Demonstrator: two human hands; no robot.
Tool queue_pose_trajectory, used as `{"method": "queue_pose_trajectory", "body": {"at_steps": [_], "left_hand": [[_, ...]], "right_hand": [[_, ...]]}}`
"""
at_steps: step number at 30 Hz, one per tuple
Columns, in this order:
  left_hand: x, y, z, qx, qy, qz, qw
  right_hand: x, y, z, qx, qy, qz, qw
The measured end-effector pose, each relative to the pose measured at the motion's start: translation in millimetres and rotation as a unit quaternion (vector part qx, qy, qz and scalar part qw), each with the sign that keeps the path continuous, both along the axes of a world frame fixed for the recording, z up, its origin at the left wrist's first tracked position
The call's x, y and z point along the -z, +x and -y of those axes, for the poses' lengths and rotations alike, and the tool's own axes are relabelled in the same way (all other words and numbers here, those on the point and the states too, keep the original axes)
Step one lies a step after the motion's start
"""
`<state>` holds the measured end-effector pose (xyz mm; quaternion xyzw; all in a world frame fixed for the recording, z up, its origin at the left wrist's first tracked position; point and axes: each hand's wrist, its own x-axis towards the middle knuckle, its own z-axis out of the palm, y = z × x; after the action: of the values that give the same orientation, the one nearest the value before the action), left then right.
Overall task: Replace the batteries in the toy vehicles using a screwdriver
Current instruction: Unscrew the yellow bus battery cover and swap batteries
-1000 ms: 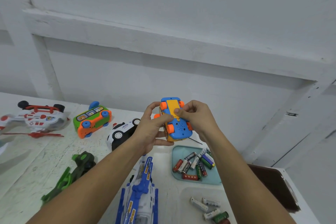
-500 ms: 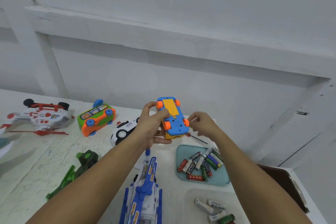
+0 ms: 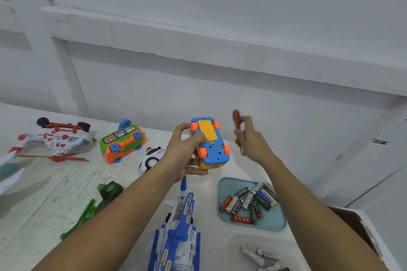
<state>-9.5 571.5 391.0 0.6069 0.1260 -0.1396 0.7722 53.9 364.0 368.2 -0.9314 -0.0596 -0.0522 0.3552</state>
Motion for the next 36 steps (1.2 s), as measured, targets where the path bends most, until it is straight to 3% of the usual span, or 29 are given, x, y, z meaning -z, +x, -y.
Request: {"method": "queue_pose_trajectory", "body": {"at_steps": [2,4,7,13,28,36], "left_hand": [[-1.3,0.1,0.5,0.001,0.000,0.001,1.000],[-2.9,0.5,2.0,0.003,0.000,0.002,1.000],[-5.8,0.2,4.6,0.006,0.002,0.002,1.000],[-9.0,-3.1,5.2,0.012,0.001,0.001,1.000],[-12.3,-7.1,7.5,0.020,-0.006,-0.002,1.000],[-11.7,-7.3,9.8,0.022,-0.016,-0.013,1.000]], "right_hand": [[-35.3,-14.0,-12.6,-0.010,0.174,0.044,0.984],[-64.5,-30.5,-24.9,-0.055,0.315,0.061,0.946],[-84.9,-51.2,-38.3,-0.110,0.403,0.046,0.907],[-74.9,-64.7,-46.5,-0.110,0.394,0.007,0.913],[-75.2,-65.4,-40.1,-0.096,0.416,-0.006,0.904],[-78.1,-67.6,-38.7,-0.099,0.385,-0.003,0.918]]}}
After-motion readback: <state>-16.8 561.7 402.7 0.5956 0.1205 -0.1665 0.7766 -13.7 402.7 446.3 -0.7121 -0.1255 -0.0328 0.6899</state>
